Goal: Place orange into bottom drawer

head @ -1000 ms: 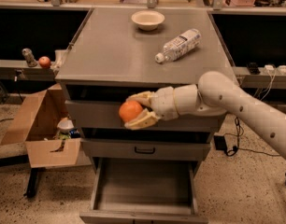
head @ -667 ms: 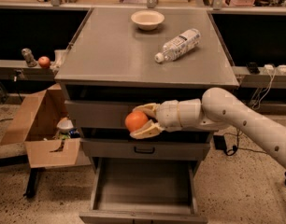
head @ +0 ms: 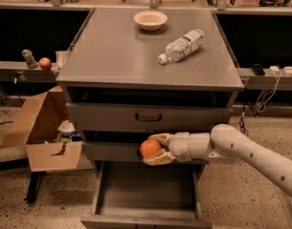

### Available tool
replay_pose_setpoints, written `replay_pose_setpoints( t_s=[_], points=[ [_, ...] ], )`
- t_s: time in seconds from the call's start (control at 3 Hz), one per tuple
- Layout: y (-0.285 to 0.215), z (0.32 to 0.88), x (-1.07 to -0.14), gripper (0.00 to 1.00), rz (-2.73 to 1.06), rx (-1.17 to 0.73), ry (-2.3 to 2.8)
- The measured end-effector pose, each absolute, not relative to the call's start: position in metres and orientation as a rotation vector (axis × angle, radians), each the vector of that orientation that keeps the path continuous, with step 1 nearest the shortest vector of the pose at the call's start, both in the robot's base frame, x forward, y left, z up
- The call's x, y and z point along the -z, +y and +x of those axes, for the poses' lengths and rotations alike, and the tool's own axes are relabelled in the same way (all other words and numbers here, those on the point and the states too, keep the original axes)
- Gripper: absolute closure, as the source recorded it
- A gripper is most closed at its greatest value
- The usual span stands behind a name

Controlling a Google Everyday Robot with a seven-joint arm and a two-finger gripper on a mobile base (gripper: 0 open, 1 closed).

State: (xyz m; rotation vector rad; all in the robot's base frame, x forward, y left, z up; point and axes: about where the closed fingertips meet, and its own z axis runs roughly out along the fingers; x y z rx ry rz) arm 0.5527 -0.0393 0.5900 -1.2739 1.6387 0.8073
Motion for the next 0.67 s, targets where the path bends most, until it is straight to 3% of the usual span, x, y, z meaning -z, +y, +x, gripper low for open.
replay_pose_setpoints(
  t_s=[0.67],
  points=[
    [-0.047, 0.556, -0.558, 1.00, -1.260, -0.790, 1.677]
  ],
)
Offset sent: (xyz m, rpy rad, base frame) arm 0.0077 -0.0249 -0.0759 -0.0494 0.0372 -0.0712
